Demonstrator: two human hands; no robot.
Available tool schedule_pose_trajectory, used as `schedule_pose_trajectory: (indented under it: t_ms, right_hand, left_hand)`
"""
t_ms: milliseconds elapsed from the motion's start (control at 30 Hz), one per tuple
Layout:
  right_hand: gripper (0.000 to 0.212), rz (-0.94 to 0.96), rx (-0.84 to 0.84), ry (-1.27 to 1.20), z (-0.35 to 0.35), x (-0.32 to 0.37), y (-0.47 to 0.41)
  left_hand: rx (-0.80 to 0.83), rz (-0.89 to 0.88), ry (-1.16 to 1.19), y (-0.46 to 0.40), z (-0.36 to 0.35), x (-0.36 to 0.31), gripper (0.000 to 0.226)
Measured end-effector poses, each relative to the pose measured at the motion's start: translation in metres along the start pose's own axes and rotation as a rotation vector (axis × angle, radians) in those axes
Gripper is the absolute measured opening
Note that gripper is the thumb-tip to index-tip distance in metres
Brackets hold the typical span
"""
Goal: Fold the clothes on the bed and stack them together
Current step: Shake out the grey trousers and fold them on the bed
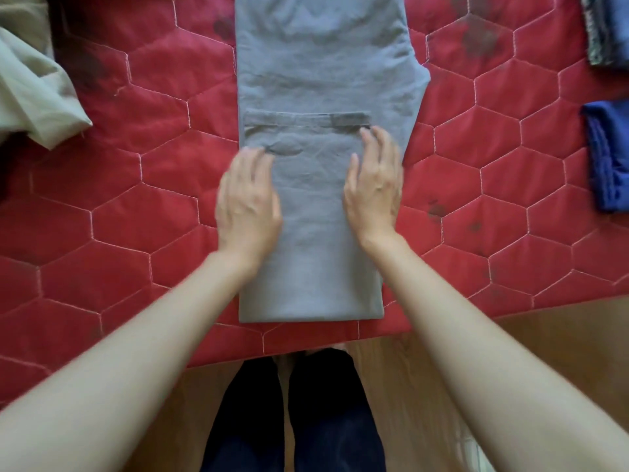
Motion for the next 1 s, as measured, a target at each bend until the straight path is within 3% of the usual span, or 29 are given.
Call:
schedule_pose_trajectory:
  t_ms: [100, 200, 300, 400, 567, 667, 767, 867, 1000]
  right_hand:
    - [0.043, 0.078, 0.028, -0.052, -0.014, 0.016, 0.073]
    - [0.044, 0.153, 0.118, 0.032, -0.035, 0.015, 0.140]
    - [0.049, 0.290, 0.235, 0.294, -0.042, -0.020, 0.180]
    - [0.052, 0.303, 0.231, 0.434, -0.025, -0.067, 0.186]
    - [0.062, 0.264, 0.258, 0.454, 0.006, -0.107, 0.187]
    - [0.073, 0.400, 0.263, 0.503, 0.016, -0.107, 0.193]
    - [0.060, 0.582, 0.267, 0.498, 0.015, -0.100, 0.199]
    - [0.043, 0.673, 0.156, 0.416, 0.020, -0.093, 0.194]
    - [0.032, 0.697, 0.132, 0.342, 0.032, -0.083, 0.181]
  left_hand:
    - [0.138, -0.213, -0.081, 0.075, -0.020, -0.021, 0.058]
    - [0.238, -0.285, -0.196, 0.133, -0.042, -0.011, 0.062]
    - [0.244, -0.259, -0.256, 0.160, -0.051, 0.016, 0.058]
    - [0.255, -0.325, -0.276, 0.177, -0.054, 0.040, 0.065]
    - [0.236, -0.421, -0.362, 0.179, -0.044, 0.054, 0.069]
    - [0.204, -0.468, -0.393, 0.171, -0.038, 0.047, 0.064]
    - [0.123, -0.594, -0.403, 0.158, -0.035, 0.038, 0.052]
    - [0.049, -0.700, -0.361, 0.148, -0.029, 0.034, 0.041]
    - [0.049, -0.570, -0.091, 0.140, -0.010, 0.035, 0.030]
Point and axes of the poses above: each hand's wrist, its own y-axis away from the middle knuckle, its own z-axis out of the back of the hand, x = y × z, the point moved 3 cm from there along -y, towards the middle knuckle, and after that the axes turned 6 degrees about -y, right-handed, at the moved point
